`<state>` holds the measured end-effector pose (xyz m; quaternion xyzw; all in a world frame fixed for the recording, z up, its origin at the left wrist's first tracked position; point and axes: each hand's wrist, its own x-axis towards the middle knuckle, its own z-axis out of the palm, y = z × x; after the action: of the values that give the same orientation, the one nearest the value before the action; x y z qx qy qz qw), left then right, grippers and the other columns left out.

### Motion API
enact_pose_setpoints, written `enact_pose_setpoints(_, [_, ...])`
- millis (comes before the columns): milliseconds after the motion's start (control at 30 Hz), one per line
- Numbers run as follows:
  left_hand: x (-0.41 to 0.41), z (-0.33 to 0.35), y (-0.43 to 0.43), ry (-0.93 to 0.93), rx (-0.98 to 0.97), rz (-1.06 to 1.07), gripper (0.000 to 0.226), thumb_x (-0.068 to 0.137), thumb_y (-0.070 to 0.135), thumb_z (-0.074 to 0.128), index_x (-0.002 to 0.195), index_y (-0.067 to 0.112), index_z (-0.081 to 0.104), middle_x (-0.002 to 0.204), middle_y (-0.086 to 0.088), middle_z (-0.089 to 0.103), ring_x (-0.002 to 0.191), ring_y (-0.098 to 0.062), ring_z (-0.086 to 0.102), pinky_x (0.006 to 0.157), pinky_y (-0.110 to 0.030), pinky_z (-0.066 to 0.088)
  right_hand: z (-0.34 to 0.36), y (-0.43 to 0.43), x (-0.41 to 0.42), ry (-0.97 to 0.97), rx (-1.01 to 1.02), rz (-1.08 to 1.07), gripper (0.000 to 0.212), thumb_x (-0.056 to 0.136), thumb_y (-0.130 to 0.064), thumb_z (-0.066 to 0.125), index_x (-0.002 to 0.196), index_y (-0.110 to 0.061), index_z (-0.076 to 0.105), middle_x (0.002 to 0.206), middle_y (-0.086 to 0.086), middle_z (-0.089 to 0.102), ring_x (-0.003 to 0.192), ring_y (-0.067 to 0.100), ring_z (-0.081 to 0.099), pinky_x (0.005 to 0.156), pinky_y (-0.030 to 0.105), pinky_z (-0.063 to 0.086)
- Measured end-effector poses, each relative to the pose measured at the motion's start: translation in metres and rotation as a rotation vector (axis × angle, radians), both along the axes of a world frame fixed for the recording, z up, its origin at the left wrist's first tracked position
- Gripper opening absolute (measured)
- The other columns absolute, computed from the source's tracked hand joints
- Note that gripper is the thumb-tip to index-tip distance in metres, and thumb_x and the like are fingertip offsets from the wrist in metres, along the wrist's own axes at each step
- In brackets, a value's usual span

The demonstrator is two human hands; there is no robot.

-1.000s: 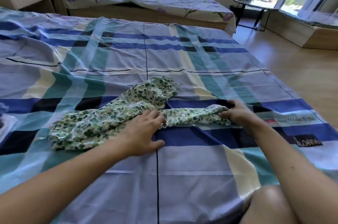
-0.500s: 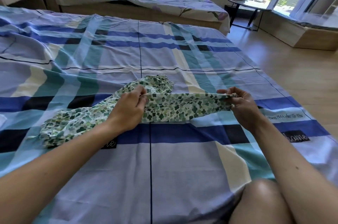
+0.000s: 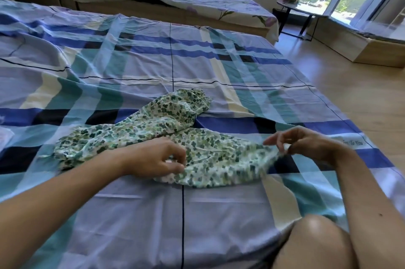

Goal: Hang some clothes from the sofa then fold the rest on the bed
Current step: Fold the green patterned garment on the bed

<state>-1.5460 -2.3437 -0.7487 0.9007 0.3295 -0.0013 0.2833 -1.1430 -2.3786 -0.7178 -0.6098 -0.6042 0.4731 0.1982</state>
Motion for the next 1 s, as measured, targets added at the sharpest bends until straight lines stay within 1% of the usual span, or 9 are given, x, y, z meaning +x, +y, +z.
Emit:
enact_pose_setpoints(67, [0.007,-0.001,-0.001,-0.069,0.013,0.023,0.016,0.098,0.035,0.06,0.091,0.024,0.069,0.089,0.012,0.067,0.084,-0.005,0.06,0.08,-0.027,0.048,-0.009,0.009,0.003,-0.094,0.001,-0.198,0.037,0.071,0.02,0.04,0.067,-0.008,0.065,0.116,0.011,0.073,0.119,0.021,0.062,0.101,0.054,0.048])
enact_pose_setpoints(167, [0.012,-0.007,0.001,-0.12,0.069,0.067,0.014,0.098,0.026,0.058,0.085,0.026,0.065,0.083,0.013,0.067,0.079,-0.004,0.06,0.076,-0.03,0.049,-0.021,0.021,-0.01,-0.093,-0.008,-0.447,0.023,0.095,0.007,0.052,0.094,-0.009,0.067,0.118,0.02,0.067,0.1,0.02,0.064,0.086,0.044,0.057])
enact_pose_setpoints(333, [0.009,-0.017,0.005,-0.156,0.263,0.215,0.012,0.097,0.027,0.057,0.087,0.03,0.06,0.087,0.018,0.059,0.086,0.004,0.049,0.078,-0.029,0.044,-0.034,0.026,-0.028,-0.206,-0.153,-0.276,0.046,0.079,-0.04,0.082,0.118,-0.023,0.065,0.115,0.003,0.067,0.105,0.018,0.063,0.077,0.034,0.05])
enact_pose_setpoints(433, [0.002,-0.016,0.018,-0.216,0.409,0.431,0.006,0.096,0.028,0.059,0.092,0.025,0.062,0.1,0.009,0.061,0.098,-0.01,0.053,0.089,-0.034,0.048,-0.036,0.027,-0.026,-0.171,-0.141,-0.259,0.031,0.075,-0.021,0.085,0.103,-0.014,0.076,0.106,0.017,0.075,0.092,0.024,0.07,0.087,0.041,0.055])
enact_pose_setpoints(533, [-0.01,-0.019,0.038,-0.112,0.505,0.677,0.023,0.094,0.033,0.06,0.113,0.02,0.062,0.121,-0.003,0.058,0.115,-0.024,0.05,0.1,-0.041,0.042,-0.038,0.032,-0.022,-0.266,0.018,-0.411,0.023,0.083,-0.006,0.079,0.105,-0.006,0.073,0.095,0.017,0.072,0.071,0.019,0.061,0.064,0.028,0.049])
enact_pose_setpoints(633, [-0.022,-0.018,0.061,0.136,0.416,0.856,0.054,0.094,0.044,0.059,0.138,0.016,0.047,0.14,-0.011,0.049,0.13,-0.031,0.042,0.106,-0.046,0.037,-0.04,0.039,-0.025,-0.293,0.076,-0.495,0.037,0.087,-0.013,0.077,0.12,-0.008,0.062,0.088,0.01,0.062,0.076,0.023,0.059,0.06,0.029,0.042])
enact_pose_setpoints(733, [-0.031,-0.017,0.082,0.127,0.213,0.955,0.066,0.093,0.049,0.062,0.145,0.015,0.039,0.141,-0.011,0.053,0.131,-0.033,0.048,0.109,-0.046,0.039,-0.037,0.045,-0.038,-0.309,0.147,-0.498,0.044,0.089,-0.024,0.077,0.127,-0.014,0.056,0.101,0.011,0.065,0.096,0.03,0.064,0.081,0.04,0.051])
enact_pose_setpoints(933, [-0.024,-0.012,0.099,-0.232,-0.162,0.985,0.017,0.082,0.018,0.079,0.093,0.021,0.066,0.099,-0.001,0.069,0.09,-0.021,0.067,0.082,-0.038,0.058,-0.026,0.05,-0.073,-0.232,0.245,-0.443,0.043,0.091,-0.024,0.073,0.129,-0.02,0.053,0.098,0.008,0.066,0.093,0.026,0.065,0.076,0.035,0.047])
enact_pose_setpoints(1000, [-0.015,-0.005,0.093,-0.291,-0.27,0.933,0.018,0.085,0.007,0.073,0.098,0.019,0.075,0.096,-0.007,0.074,0.081,-0.02,0.07,0.068,-0.035,0.06,-0.025,0.047,-0.077,-0.213,0.26,-0.417,0.039,0.091,-0.024,0.073,0.126,-0.022,0.054,0.097,0.008,0.067,0.09,0.023,0.064,0.071,0.032,0.047])
